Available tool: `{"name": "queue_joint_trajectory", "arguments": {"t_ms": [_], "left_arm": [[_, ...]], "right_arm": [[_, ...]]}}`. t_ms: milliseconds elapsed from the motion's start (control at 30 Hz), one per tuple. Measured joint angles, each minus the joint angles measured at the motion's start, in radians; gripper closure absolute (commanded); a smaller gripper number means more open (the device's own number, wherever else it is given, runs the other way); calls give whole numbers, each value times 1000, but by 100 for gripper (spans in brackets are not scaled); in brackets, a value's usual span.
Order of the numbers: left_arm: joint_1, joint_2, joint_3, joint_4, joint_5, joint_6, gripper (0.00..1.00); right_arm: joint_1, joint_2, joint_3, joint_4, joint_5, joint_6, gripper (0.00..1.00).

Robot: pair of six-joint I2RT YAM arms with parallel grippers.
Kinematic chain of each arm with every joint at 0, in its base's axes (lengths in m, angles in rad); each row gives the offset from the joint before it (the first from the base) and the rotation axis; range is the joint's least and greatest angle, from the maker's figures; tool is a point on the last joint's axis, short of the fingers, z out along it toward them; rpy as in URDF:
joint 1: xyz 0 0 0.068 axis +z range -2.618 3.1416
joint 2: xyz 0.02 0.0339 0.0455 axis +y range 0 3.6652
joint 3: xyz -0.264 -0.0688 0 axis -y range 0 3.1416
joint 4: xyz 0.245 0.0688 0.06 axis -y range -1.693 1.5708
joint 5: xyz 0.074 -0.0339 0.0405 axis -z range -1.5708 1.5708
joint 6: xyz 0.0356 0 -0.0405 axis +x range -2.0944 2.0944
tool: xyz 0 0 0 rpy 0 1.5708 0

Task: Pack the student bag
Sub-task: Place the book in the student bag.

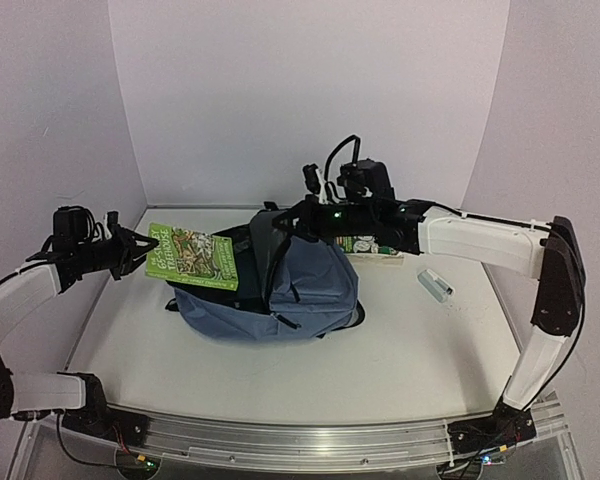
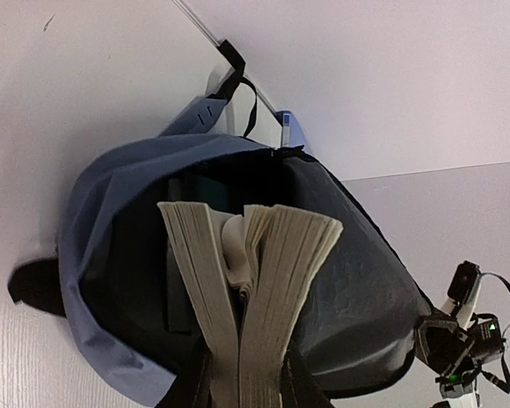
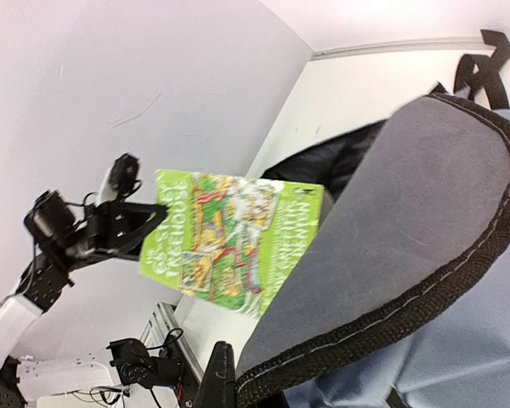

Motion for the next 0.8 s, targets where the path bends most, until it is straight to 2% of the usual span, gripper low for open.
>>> {"name": "queue_joint_trajectory", "arguments": {"t_ms": [200, 500, 800], "left_arm": [[-31, 103, 2, 65, -29, -10, 100], [-242, 193, 0, 194, -100, -71, 100], [-422, 343, -12, 455, -262, -168, 100]], "right_arm": [[41, 0, 8, -14, 0, -18, 100], [83, 35, 80, -24, 2, -24, 100], [119, 73, 107, -23, 4, -25, 100]]}}
